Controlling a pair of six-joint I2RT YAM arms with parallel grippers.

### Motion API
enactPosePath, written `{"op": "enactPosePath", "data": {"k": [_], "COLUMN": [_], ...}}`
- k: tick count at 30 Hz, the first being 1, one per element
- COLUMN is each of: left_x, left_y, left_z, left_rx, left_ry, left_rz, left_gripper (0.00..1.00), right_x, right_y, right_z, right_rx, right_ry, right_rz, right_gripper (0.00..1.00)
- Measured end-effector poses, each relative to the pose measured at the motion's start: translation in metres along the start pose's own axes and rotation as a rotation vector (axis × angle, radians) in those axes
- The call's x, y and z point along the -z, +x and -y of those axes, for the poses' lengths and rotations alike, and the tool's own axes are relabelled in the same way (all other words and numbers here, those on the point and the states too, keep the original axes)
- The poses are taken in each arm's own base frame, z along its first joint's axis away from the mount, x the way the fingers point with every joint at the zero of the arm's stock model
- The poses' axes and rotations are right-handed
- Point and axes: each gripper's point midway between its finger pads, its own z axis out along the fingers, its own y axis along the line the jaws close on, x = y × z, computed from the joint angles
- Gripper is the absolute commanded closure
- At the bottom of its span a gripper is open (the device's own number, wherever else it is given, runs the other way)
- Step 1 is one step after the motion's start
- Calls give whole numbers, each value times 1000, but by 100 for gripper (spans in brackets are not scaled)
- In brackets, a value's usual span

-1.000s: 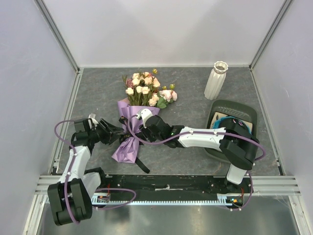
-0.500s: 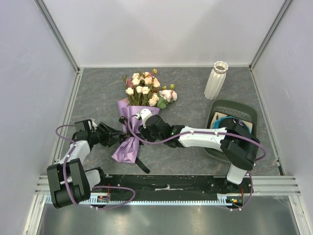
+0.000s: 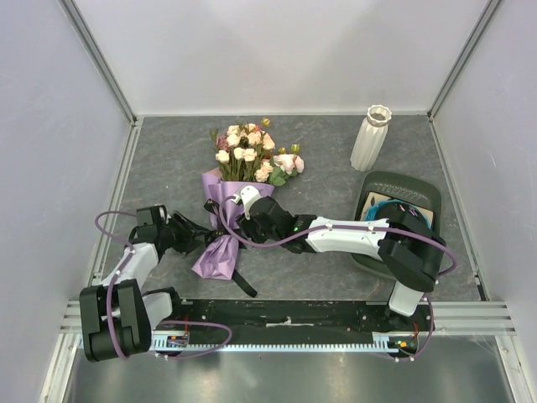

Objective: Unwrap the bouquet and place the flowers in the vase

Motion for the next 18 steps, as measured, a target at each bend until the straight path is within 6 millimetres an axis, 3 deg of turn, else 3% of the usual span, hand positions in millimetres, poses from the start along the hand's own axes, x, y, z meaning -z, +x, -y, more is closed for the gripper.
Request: {"op": "enactPosePath", "data": {"k": [7,11,14,18], "left_x": [-7,-9,-10,-4], "left_y": [13,13,13,9], "left_z": [-14,-11,-10,-1], "left_rx": [-3,-15,-21,-53], "left_ry": [-44,-34,-29,3], "left_rz": [-30,-32,-32,-1], "left_gripper": [69,90,98,98], "right_x": [0,0,0,1], "right_y": [0,0,0,0], "right_z": [-1,-3,-3,-6], "right_rx": [-5,-9,-15,-24], "right_ry": [-7,-13,-16,-27], "right_rz": [2,0,0,-1], "right_gripper": [48,48,47,47]}}
